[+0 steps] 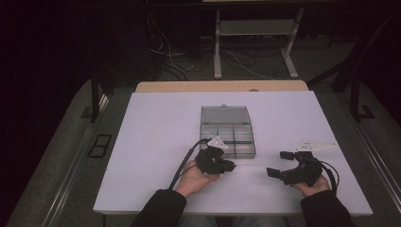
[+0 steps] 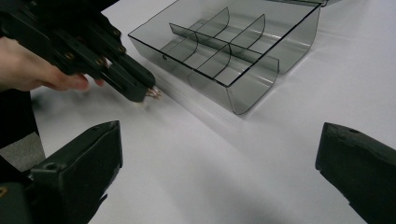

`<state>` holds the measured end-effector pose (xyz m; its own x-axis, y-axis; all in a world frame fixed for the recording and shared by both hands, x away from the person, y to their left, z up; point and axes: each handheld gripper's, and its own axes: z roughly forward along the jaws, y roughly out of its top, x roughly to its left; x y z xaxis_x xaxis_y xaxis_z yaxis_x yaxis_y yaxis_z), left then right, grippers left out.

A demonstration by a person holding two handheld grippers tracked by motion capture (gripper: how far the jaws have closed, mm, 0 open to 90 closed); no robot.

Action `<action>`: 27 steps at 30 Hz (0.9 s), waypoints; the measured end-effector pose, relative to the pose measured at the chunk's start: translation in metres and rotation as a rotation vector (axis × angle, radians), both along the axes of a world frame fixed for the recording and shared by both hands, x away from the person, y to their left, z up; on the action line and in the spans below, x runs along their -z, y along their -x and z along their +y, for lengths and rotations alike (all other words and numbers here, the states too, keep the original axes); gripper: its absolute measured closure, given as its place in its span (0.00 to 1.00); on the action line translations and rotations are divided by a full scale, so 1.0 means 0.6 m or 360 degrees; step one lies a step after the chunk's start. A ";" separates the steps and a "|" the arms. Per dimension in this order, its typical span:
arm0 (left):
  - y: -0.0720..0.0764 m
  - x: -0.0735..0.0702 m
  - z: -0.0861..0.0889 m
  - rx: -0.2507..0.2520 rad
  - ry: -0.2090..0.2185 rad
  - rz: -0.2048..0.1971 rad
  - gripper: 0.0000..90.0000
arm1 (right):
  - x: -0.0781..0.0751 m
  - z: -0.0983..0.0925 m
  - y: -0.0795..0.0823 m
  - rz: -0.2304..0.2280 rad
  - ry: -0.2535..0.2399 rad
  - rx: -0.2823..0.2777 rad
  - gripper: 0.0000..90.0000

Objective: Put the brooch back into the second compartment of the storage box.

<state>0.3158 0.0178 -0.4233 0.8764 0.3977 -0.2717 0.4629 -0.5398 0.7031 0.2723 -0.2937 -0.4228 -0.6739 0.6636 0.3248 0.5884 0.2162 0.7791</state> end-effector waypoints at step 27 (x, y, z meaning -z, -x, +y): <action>-0.043 -0.101 0.031 -0.0037 0.0066 -0.0092 0.90 | -0.001 -0.002 0.000 -0.0011 -0.0006 0.0000 0.00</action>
<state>0.3419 0.0361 -0.3629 0.8816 0.4079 -0.2375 0.4332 -0.4993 0.7504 0.2724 -0.2946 -0.4223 -0.6761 0.6624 0.3225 0.5830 0.2133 0.7840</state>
